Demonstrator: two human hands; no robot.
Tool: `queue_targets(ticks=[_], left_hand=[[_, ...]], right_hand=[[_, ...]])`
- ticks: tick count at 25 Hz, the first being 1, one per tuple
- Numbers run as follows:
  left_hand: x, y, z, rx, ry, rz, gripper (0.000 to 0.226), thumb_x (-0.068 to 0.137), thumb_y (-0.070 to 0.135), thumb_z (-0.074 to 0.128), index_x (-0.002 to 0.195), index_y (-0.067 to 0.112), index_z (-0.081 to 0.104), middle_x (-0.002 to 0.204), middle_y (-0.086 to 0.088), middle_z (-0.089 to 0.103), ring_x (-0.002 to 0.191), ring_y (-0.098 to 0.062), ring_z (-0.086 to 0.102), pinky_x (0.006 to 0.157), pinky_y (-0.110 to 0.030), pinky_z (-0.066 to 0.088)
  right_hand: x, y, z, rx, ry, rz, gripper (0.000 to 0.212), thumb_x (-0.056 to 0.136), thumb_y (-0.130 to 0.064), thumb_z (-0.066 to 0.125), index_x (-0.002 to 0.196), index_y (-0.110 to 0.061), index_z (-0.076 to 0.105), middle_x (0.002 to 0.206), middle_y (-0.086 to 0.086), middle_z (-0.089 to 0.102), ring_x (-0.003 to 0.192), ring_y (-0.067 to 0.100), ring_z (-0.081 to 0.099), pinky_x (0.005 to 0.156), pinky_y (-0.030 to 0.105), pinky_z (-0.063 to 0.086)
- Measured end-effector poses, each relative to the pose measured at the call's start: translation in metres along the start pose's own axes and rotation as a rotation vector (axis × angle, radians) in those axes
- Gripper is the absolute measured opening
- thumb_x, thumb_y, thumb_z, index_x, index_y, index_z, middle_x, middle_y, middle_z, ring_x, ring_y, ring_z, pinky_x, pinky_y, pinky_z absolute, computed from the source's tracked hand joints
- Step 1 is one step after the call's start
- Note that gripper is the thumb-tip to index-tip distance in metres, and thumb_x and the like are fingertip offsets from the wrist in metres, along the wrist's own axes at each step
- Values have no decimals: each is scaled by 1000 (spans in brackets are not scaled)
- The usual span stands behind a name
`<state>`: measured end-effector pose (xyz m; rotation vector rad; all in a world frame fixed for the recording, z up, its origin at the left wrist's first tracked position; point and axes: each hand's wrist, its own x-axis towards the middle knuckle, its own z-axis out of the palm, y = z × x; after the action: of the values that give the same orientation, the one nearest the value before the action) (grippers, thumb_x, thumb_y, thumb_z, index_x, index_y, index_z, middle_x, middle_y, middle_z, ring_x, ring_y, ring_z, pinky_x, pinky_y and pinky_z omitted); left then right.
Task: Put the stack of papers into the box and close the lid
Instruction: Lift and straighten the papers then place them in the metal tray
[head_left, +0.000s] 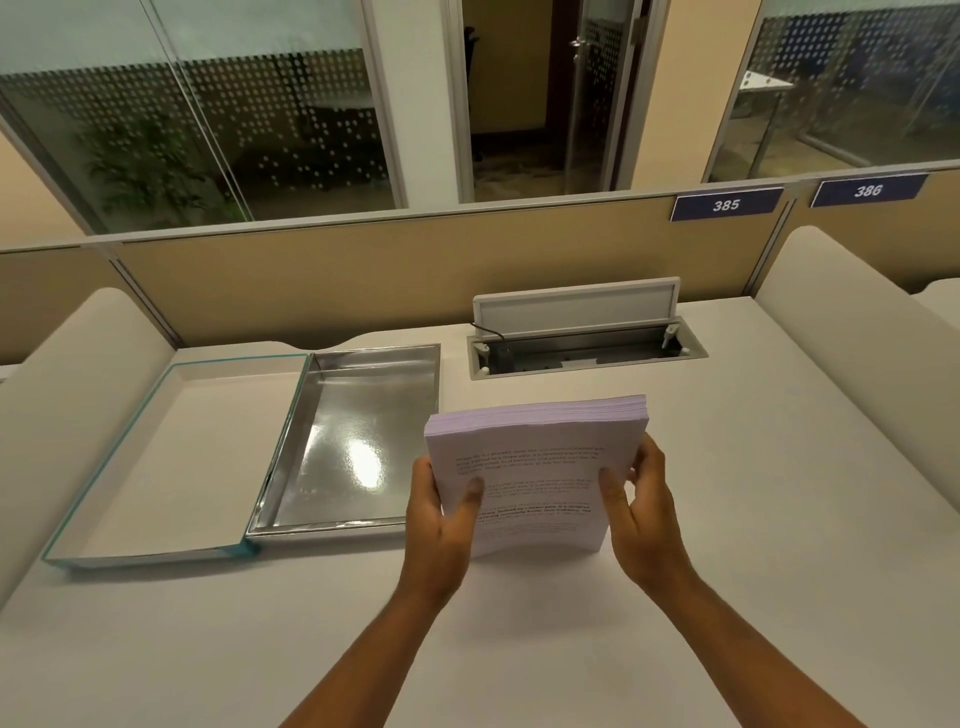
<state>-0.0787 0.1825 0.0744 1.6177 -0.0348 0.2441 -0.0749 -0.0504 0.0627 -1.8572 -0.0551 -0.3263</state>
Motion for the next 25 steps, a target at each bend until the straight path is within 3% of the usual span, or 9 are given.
queue_targets(ticks=[2,4,8,12,16,21,25], left_hand=[[7,14,4,-65,29,42,40,97,36,64,135,29,54,117,13,72,112,-11,70,83,-19,60],[8,22,7,-93,55,59,37,98,35,62,134,29,57,115,10,73,109,-12,71,82,-21,61],[-3,18,12,-105,76,40,29,105,34,54,133,41,57,116,16,73,111,-7,70,81,-16,60],[-16,2,13,-63,62,4,31,107,37,46,133,54,50,121,20,70,115,-7,68,83,-17,60],[-25,-20,11,54,24,-17,35,109,30,40,132,56,43,121,25,66,114,-7,66,83,-14,58],[-33,-44,3,296,-19,-14,67,109,4,44,127,68,35,121,42,61,113,3,64,84,-7,52],[-34,-52,2,320,13,-60,61,105,-4,47,127,53,48,113,39,68,109,8,67,81,-4,53]], right_hand=[[4,-11,5,46,43,-39,58,104,-64,42,155,-40,32,140,-21,59,130,11,61,87,16,60],[4,-17,10,68,67,-38,53,106,-61,37,155,-42,34,137,-18,61,127,14,63,86,21,62],[-7,-10,13,76,58,20,48,103,-66,35,149,-52,37,129,-21,63,120,9,65,78,22,64],[-23,17,13,-32,46,89,36,106,-43,35,139,-55,42,122,-27,62,116,5,64,85,33,66],[-35,33,11,-143,21,98,33,109,-42,30,128,-68,36,122,-35,61,114,2,63,87,29,59],[-35,53,10,-194,-33,131,24,107,-37,36,128,-46,45,120,-33,61,107,4,67,90,39,64],[-24,55,7,-225,-55,154,32,110,-18,46,117,-49,47,111,-30,66,101,4,70,84,37,66]])
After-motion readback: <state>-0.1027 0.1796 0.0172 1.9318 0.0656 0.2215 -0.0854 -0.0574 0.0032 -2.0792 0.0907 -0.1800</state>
